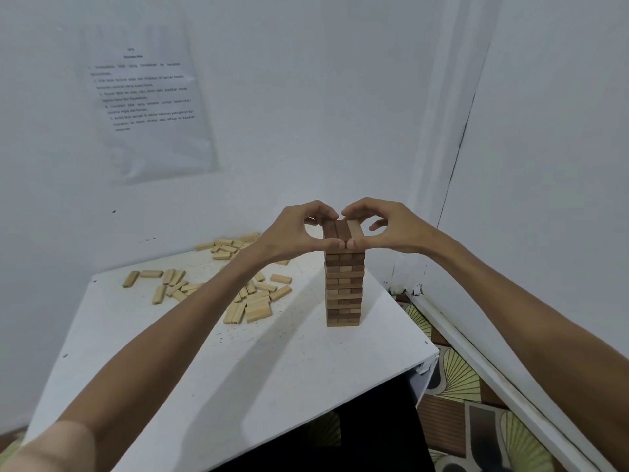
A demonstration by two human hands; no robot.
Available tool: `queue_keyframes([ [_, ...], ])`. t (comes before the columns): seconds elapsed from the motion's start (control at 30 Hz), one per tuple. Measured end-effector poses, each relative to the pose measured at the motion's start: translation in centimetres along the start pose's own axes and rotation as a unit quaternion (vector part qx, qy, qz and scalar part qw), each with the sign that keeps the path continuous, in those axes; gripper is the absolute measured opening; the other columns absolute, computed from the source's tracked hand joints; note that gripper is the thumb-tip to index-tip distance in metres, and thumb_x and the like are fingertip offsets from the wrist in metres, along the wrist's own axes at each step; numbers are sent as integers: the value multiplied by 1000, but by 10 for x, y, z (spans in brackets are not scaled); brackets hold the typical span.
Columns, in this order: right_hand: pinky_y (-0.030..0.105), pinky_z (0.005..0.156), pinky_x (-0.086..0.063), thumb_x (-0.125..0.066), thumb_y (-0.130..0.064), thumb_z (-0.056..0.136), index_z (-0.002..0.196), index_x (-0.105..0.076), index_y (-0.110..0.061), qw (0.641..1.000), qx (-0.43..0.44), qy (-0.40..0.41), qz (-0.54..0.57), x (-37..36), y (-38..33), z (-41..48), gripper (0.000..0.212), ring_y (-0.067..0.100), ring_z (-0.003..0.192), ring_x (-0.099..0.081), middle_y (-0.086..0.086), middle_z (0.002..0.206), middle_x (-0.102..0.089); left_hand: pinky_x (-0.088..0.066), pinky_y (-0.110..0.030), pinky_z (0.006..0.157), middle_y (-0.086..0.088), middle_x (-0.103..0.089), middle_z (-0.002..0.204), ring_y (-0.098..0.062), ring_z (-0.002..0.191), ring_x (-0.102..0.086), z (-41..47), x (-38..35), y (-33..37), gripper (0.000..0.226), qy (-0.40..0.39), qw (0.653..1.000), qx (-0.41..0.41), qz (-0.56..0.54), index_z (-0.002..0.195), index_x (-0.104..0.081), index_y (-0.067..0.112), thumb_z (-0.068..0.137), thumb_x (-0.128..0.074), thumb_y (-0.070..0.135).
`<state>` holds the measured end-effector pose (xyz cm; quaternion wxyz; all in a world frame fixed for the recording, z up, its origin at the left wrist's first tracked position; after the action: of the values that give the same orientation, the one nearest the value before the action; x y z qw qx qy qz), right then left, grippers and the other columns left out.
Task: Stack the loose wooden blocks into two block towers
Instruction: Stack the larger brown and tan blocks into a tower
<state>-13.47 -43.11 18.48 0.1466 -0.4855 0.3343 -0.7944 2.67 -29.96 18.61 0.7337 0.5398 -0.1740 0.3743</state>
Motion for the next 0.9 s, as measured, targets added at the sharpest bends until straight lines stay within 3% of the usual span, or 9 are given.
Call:
queue_keyframes([
  [0.4, 28, 92, -55, -83, -57, 71, 123, -62, -46, 1000, -1, -2, 4, 0, 2, 0, 57, -2, 117, -61, -26, 120, -67, -54, -24, 98, 13, -70, 114, 2, 106, -64, 2, -1, -1, 71, -4, 1000, 8, 11, 122, -68, 20, 65, -80, 61],
  [0.9, 29, 90, -57, -83, -58, 68, 128, -62, -40, 1000, -9, -3, 18, 1, 3, -2, 65, -3, 116, -61, -20, 122, -67, -50, -16, 97, 8, -68, 120, -4, 114, -64, 5, -3, -7, 63, -5, 1000, 11, 24, 132, -63, 17, 78, -90, 35],
])
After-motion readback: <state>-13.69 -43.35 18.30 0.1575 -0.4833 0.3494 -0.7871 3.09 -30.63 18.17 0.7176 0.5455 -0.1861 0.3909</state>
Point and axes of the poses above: each hand's wrist, its own z-axis towards the middle knuckle, its own x-axis out of the back of the hand, y = z × x, the point moved 5 cm from there along z, towards the middle knuckle
